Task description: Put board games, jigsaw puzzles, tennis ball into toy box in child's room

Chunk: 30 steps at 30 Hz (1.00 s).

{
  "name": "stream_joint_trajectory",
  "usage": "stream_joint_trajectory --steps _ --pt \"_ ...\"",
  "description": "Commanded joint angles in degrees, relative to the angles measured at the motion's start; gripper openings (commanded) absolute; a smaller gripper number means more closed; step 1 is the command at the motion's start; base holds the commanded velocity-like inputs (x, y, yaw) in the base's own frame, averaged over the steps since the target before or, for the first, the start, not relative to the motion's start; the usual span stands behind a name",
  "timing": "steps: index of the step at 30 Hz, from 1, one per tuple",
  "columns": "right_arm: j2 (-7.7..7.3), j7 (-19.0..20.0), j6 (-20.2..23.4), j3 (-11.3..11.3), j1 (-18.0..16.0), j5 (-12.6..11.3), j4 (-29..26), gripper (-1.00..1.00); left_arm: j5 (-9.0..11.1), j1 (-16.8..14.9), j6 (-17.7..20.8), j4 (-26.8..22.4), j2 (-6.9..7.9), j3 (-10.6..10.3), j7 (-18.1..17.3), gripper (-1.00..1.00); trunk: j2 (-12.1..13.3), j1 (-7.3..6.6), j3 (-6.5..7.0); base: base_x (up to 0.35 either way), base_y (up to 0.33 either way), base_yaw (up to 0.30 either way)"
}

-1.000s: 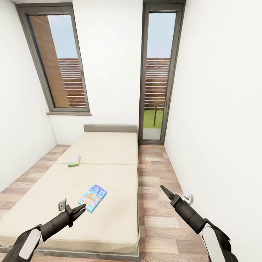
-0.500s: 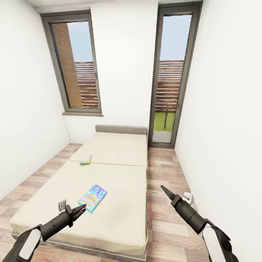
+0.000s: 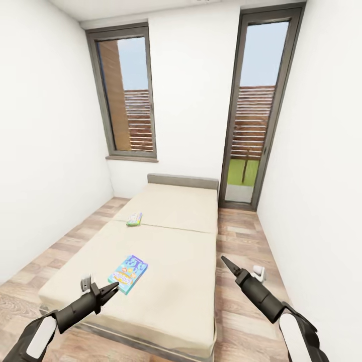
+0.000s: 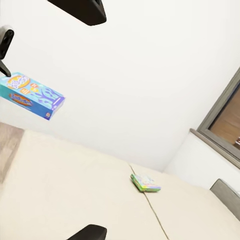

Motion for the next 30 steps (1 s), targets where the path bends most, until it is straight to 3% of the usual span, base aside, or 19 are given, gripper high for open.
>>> stream_joint_trajectory --steps 1,10,30 --pt "0.06 0.1 0.5 -0.1 0.0 -0.3 -0.1 1.00 0.3 -0.1 0.4 0.0 -0.01 0.1 -0.2 -1.00 -0.1 0.03 -0.01 -0.065 0.181 0.209" --pt "0.19 0.1 0.4 0.1 0.0 -0.1 -0.2 1.00 0.3 -0.1 0.4 0.0 -0.01 0.1 -0.2 -1.00 -0.1 0.03 0.56 -0.026 0.182 0.210" --pt "0.53 0.1 0.4 0.2 0.0 0.3 -0.1 1.00 0.5 -0.1 0.4 0.0 0.22 0.2 -0.2 -1.00 -0.1 0.03 1.84 0.000 0.007 0.219"
